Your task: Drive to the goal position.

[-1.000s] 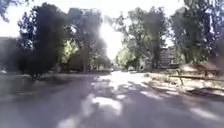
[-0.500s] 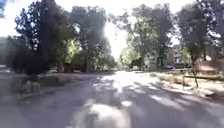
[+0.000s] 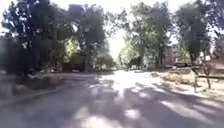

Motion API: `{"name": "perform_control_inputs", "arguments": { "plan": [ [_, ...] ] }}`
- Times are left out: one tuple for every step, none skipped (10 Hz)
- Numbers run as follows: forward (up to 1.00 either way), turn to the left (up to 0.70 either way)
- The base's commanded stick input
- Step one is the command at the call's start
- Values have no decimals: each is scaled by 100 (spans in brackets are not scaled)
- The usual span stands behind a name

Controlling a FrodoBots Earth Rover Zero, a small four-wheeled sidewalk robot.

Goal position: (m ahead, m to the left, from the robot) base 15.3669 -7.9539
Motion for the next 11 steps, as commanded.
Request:
{"name": "perform_control_inputs", "arguments": {
  "plan": [
    [100,0],
    [100,0],
    [100,0],
    [100,0],
    [100,0],
    [100,0],
    [100,0],
    [100,0],
    [100,0],
    [100,0],
    [100,0]
  ]
}}
